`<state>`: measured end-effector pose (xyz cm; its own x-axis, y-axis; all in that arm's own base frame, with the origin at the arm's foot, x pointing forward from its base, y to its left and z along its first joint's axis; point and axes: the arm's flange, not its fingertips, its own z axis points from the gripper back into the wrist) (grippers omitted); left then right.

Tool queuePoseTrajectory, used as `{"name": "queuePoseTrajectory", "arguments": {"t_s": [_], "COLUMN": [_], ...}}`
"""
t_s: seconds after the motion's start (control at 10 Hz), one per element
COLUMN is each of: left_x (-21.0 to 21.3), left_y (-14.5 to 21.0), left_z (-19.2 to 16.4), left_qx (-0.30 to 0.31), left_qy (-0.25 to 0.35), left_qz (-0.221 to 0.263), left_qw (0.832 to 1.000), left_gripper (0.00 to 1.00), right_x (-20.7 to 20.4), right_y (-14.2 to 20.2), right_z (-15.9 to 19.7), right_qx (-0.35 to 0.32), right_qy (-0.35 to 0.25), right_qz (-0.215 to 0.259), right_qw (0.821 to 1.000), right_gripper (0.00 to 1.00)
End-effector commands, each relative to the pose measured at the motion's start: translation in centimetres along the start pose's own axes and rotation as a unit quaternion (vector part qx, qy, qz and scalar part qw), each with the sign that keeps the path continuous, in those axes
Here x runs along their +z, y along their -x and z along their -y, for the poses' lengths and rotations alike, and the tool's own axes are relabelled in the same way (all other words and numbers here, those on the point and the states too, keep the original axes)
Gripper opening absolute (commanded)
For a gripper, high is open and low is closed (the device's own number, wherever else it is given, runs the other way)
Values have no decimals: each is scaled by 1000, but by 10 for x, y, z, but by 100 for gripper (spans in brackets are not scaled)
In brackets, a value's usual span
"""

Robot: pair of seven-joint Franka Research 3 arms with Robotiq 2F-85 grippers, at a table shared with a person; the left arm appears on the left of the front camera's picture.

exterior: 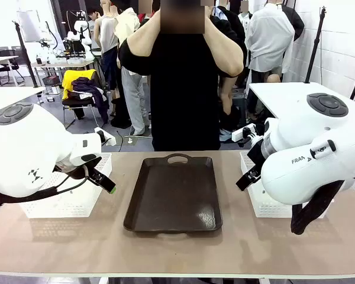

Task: Prepare the laboratory tools.
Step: Pick up the Big flask that the person points to.

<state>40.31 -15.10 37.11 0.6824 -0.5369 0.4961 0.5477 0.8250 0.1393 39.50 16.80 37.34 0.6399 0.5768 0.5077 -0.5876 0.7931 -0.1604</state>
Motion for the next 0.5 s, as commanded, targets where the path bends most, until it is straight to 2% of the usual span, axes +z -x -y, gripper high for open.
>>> {"name": "queuePoseTrajectory", "arguments": {"t_s": [0.0, 0.4], "left_x": [0, 0], "left_y": [0, 0], "left_z": [0, 0], "left_qx": [0, 0], "left_qy": [0, 0], "left_qz": [0, 0], "left_qw": [1000, 1000], "left_gripper": [100, 100], "right_x": [0, 0], "right_y": [0, 0], "right_z": [0, 0], "right_qx": [0, 0], "right_qy": [0, 0], "right_qz": [0, 0], "right_qw": [1000, 1000], "right_gripper": [100, 100]}}
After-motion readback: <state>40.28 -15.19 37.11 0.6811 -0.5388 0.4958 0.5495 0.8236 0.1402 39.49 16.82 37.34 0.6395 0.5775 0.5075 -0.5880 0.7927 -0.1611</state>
